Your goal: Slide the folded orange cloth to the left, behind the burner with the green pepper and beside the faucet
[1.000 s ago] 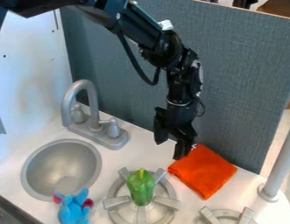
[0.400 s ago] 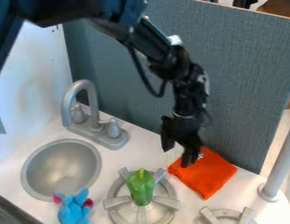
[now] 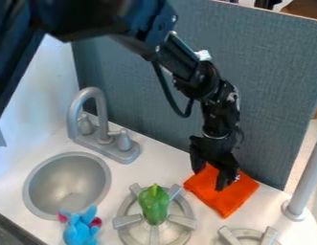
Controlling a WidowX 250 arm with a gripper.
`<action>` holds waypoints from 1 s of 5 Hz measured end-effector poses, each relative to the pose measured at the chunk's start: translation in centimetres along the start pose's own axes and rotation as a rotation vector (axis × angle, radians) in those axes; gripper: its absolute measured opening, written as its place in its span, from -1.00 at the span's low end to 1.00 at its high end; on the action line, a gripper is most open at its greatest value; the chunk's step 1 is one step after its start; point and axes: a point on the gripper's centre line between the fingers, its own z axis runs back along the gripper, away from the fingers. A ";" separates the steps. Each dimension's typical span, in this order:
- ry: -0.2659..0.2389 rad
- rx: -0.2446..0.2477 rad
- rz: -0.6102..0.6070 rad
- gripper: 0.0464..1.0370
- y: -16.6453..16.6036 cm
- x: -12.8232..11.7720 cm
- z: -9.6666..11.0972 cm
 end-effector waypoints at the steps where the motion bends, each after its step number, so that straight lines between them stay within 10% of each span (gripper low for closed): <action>1: -0.014 0.009 0.046 0.94 0.1 0.9 -0.6; 5: 0.002 0.076 0.112 0.93 -1.5 2.2 -5.1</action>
